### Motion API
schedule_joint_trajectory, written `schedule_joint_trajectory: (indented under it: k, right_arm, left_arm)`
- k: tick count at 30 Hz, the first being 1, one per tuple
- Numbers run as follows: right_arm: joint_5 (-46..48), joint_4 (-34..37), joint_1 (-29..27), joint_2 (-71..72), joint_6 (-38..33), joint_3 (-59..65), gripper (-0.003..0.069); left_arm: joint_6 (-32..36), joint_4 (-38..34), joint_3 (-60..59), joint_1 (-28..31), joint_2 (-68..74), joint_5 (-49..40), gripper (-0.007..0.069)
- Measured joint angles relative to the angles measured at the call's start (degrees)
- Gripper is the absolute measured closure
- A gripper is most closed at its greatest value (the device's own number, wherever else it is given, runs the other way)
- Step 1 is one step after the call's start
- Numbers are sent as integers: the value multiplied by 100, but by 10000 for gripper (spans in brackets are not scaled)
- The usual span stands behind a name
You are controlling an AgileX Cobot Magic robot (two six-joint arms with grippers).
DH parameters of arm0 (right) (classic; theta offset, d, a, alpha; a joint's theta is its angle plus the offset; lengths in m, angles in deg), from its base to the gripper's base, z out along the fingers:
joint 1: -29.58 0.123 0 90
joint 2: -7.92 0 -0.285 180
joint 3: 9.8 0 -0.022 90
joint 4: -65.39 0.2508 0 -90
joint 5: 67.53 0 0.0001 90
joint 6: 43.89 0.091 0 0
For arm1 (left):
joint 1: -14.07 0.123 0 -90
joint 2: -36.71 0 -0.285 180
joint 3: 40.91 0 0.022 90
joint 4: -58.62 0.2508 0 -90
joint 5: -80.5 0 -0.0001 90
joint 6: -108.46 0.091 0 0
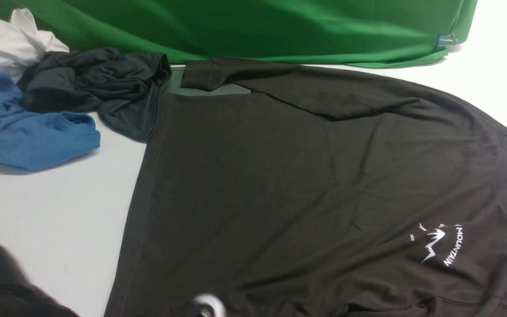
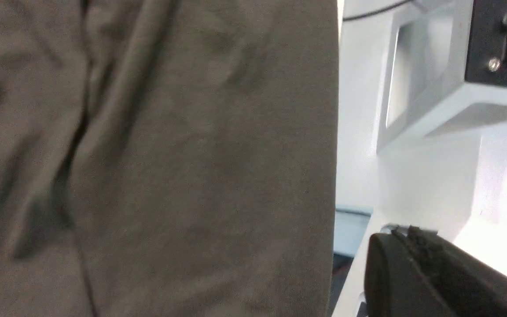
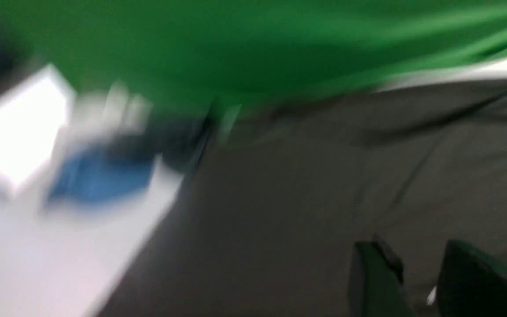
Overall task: Fold a long-sleeved shirt on a white desktop.
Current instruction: 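Grasp the left edge of the dark T-shirt lying flat on the table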
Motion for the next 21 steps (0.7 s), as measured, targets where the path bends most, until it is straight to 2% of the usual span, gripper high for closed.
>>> schedule_joint_trajectory:
  k: [3, 6, 7, 10, 15, 21]
  right_arm:
    - [444, -158, 719, -644, -479, -546, 419]
    - [486, -358, 1034, -913, -549, -709, 419]
    - [492, -532, 1227, -1076, -598, -769, 419]
    - [546, -684, 1433, -1276, -630, -805, 419]
    - [625, -830, 1460, -1355, -642, -805, 419]
    - [625, -940, 1466, -1360, -649, -805, 419]
  left_arm:
    - [44, 199, 0, -341, 368, 6, 409]
    - [56, 254, 0, -555, 589, 6, 333]
    - [56, 298, -23, -706, 715, 35, 273]
    - [56, 474, -219, -876, 871, 314, 202]
    - [56, 752, -735, -929, 996, 1065, 166]
    - [-80, 1170, -921, -928, 1060, 1598, 165]
